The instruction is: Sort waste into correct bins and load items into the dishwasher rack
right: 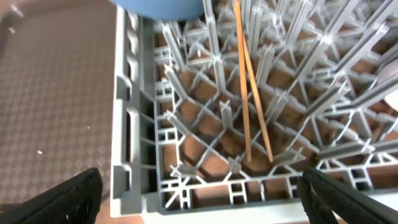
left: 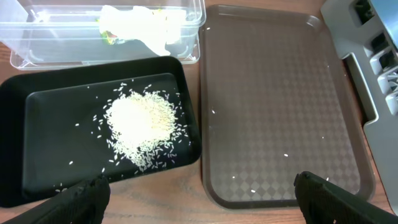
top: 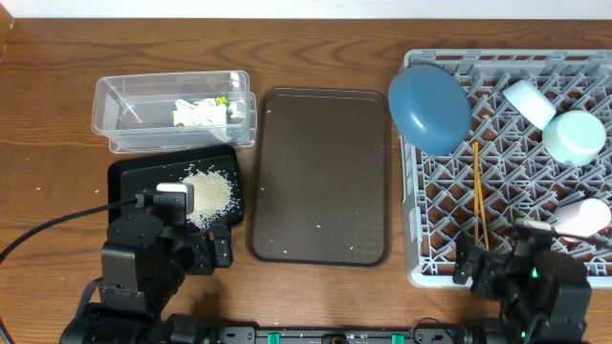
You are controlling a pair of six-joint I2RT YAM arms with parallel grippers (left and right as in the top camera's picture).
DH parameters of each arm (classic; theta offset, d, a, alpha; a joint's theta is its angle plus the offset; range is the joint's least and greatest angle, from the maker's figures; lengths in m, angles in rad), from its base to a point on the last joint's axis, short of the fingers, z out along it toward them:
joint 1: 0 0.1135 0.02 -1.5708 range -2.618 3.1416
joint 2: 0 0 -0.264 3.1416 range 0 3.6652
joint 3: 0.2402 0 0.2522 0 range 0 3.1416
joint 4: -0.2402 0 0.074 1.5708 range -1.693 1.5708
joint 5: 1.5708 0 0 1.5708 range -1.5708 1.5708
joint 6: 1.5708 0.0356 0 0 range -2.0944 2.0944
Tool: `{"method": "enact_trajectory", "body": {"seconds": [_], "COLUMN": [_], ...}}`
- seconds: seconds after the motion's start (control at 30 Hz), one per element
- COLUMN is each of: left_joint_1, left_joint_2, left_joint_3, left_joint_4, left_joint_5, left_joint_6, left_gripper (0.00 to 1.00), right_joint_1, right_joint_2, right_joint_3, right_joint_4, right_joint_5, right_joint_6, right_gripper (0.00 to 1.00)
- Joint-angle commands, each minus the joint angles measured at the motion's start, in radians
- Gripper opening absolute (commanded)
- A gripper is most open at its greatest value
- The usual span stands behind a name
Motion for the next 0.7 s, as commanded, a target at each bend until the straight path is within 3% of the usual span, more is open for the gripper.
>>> {"method": "enact_trajectory", "body": {"seconds": [0.0, 0.43, 0.67], "left_joint_1": [-0.003, -0.003, -0.003], "left_joint_2": [-0.002, -0.002, -0.002], "left_joint_3": [-0.006, -0.006, -0.006], "left_joint_4": [0.001, 0.001, 0.001], "left_joint_5": [-0.008, -0.008, -0.008], "left_joint_6": [-0.008, -0.008, -0.008], "left_gripper": [0.98, 0.98, 0.98], "right_joint_1": [0.014, 0.032, 0.042], "right_joint_2": [-0.065, -0.311, -0.324], "right_joint_3": [-0.031, -0.393, -0.523], "right_joint_4": [0.026, 0.613, 0.833], "right_joint_5": [0.028, -0.062, -0.074], "right_joint_6": [-0.008, -0.152, -0.247], "right_gripper": [0.99, 0.99, 0.99]}}
